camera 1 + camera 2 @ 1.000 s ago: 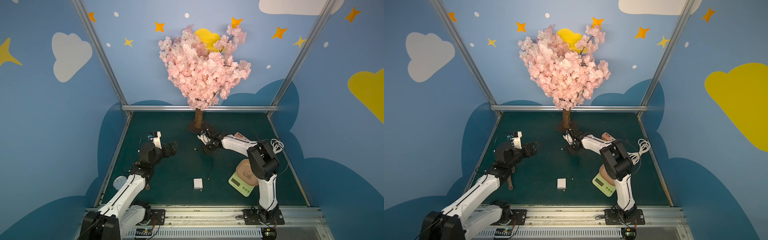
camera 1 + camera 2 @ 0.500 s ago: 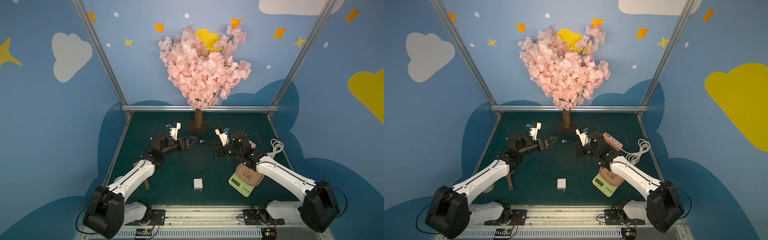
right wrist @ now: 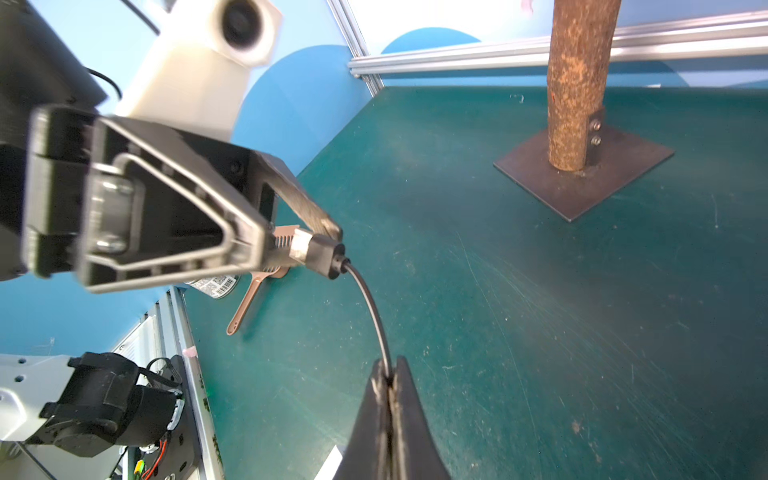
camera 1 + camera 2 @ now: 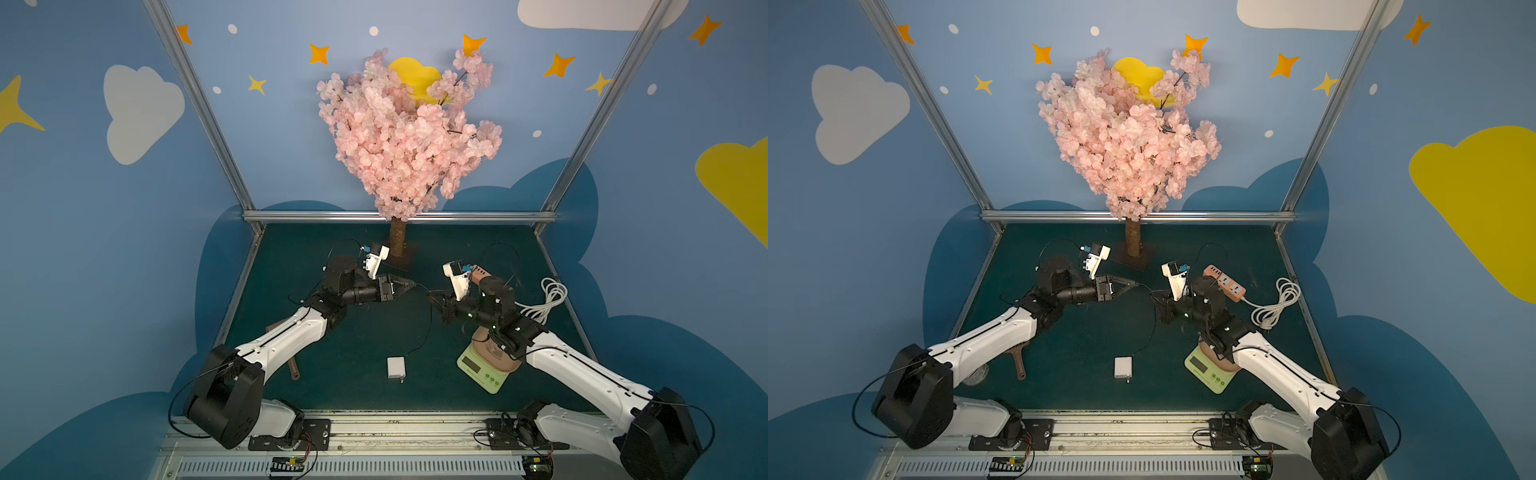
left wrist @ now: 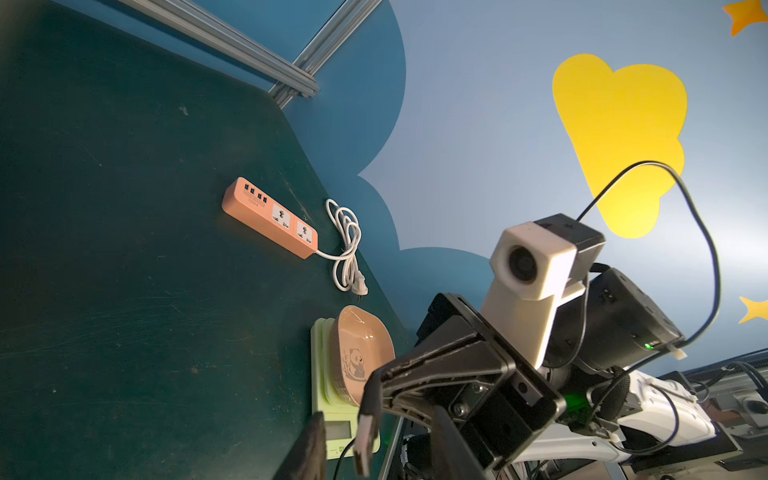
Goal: Charge the electronic scale
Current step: Pick up the charging cable from the center of the board.
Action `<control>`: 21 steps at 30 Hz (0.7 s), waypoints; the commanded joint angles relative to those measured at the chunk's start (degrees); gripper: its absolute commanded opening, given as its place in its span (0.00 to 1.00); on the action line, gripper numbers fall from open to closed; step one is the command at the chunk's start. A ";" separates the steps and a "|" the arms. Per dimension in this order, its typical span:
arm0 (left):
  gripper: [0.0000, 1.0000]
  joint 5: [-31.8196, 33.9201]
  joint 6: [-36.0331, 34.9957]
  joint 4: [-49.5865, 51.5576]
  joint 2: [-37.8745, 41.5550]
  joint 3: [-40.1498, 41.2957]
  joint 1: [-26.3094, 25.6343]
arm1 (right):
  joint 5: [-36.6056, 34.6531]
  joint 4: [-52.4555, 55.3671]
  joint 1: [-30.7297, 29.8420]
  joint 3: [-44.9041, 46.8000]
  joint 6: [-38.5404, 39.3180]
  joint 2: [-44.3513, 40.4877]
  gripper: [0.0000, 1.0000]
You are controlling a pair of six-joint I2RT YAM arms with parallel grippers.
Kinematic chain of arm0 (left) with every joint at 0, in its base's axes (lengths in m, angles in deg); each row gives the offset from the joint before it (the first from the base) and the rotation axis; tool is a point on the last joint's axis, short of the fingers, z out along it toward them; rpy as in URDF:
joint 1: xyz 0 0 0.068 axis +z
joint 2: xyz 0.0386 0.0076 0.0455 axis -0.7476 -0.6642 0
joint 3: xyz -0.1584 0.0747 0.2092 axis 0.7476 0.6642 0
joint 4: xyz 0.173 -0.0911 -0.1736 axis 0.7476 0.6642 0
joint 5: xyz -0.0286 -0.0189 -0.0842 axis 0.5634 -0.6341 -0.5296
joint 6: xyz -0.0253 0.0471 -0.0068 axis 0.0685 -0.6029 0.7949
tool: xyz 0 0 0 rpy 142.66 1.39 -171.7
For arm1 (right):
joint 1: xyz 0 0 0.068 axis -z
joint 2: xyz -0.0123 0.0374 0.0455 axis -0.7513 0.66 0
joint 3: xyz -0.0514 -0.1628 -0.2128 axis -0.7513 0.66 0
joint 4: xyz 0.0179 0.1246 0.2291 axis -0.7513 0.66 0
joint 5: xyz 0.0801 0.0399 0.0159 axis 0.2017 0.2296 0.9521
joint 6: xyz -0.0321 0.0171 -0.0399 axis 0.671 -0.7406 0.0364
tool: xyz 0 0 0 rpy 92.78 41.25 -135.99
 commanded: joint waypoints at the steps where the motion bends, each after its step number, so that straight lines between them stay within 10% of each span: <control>1: 0.31 -1.98 -0.64 -0.47 -0.10 -1.75 -0.56 | 0.77 -1.85 0.28 0.76 0.15 -1.23 0.00; 13: 0.09 -2.99 -1.30 -2.06 0.58 -1.27 -0.85 | 3.75 -1.93 0.81 0.95 0.63 -1.54 0.00; 21: 0.08 -10.63 -8.91 -2.93 0.37 -1.38 -0.86 | 19.73 -2.25 5.72 0.76 1.03 -4.20 0.32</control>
